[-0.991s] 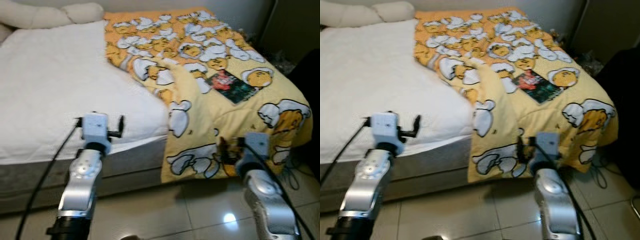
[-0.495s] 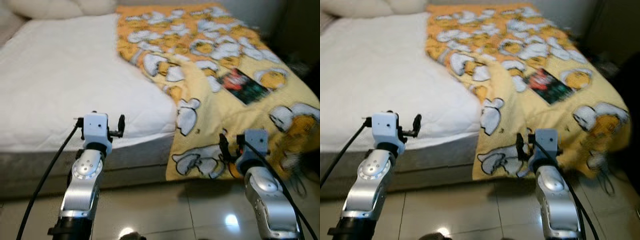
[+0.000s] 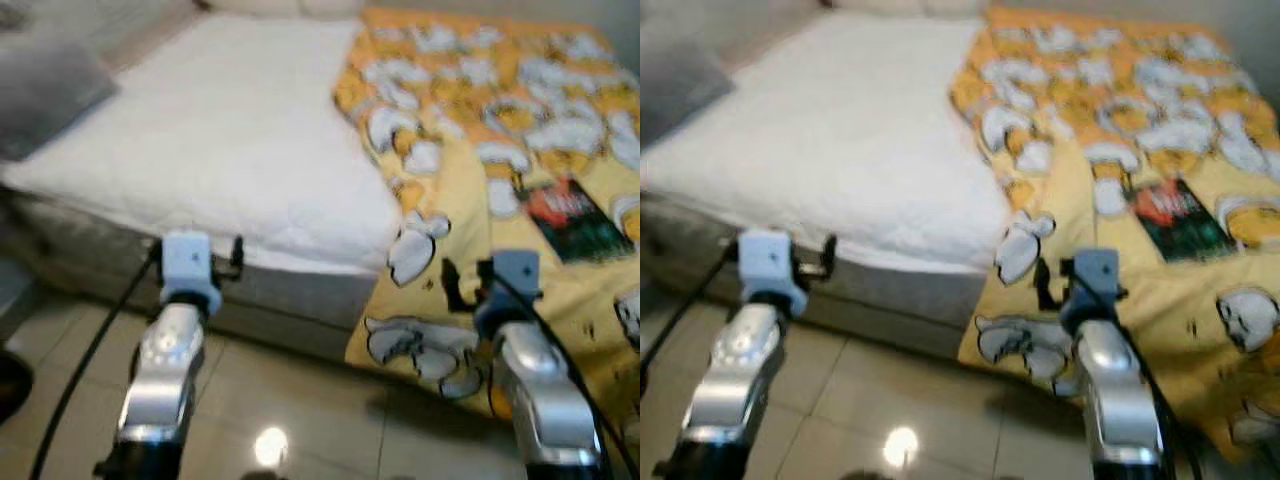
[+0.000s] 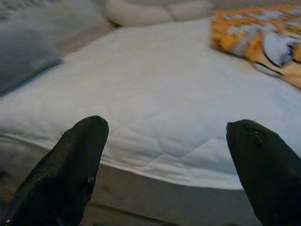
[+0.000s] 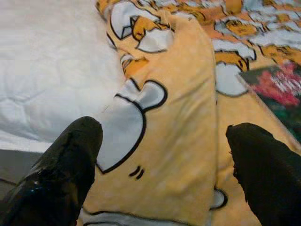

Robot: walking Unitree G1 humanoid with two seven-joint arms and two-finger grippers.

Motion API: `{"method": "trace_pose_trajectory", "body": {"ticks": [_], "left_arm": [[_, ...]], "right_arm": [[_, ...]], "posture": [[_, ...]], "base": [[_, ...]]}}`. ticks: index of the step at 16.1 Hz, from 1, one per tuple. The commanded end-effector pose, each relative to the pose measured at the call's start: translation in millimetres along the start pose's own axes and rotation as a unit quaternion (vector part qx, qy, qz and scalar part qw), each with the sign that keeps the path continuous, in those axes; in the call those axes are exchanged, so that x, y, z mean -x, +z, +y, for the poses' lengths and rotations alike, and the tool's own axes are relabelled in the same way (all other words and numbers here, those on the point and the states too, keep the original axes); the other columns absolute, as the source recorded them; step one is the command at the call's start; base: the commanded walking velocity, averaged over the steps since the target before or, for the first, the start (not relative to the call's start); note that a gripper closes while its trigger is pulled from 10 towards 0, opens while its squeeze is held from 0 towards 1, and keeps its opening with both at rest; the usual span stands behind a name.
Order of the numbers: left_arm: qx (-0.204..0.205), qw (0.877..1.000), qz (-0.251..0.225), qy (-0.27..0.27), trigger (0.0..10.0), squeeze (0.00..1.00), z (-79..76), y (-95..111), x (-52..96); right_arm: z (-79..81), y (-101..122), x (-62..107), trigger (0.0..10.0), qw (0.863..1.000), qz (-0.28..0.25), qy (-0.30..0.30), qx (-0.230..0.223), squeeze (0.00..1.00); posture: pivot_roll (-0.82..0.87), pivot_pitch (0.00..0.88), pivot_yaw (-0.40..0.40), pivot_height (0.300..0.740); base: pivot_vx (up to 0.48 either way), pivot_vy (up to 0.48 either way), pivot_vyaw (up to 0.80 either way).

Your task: Clean up the room

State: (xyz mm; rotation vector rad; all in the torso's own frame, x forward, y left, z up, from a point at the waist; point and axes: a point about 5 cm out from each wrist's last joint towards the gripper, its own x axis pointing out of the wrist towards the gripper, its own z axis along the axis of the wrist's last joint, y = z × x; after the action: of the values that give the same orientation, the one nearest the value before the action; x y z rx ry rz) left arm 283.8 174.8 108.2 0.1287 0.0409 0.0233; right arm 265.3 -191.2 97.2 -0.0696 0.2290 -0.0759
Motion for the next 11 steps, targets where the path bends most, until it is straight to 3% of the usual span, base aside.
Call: {"method": "trace_pose_trajectory", "body": {"ticks": [1,6,11], "left_arm": [[0.0,1.0,-0.004,-0.005,10.0,0.73,-4.6,2.7,-1.5],[-0.002,1.0,-0.003,-0.007,10.0,0.73,-5.9,2.2,-1.4],[-0.005,1.0,-0.003,-0.008,10.0,0.73,-5.4,1.4,-0.2]], "right_arm": [[-7.3,2.1,-0.4,10.0,1.0,-0.004,-0.009,0.005,1.0],[-9.7,1.3,-0.6,10.0,1.0,-0.003,-0.013,0.009,1.0],[-7.7,-1.4,-1.2,10.0,1.0,0.001,-0.007,0.012,1.0]], "posture": [[-0.02,0.0,0.045,0.74],[-0.02,0.0,0.049,0.74],[-0.02,0.0,0.047,0.74]], "base": [[0.0,-0.458,0.8],[0.0,-0.458,0.7],[0.0,-0.461,0.26]]}}
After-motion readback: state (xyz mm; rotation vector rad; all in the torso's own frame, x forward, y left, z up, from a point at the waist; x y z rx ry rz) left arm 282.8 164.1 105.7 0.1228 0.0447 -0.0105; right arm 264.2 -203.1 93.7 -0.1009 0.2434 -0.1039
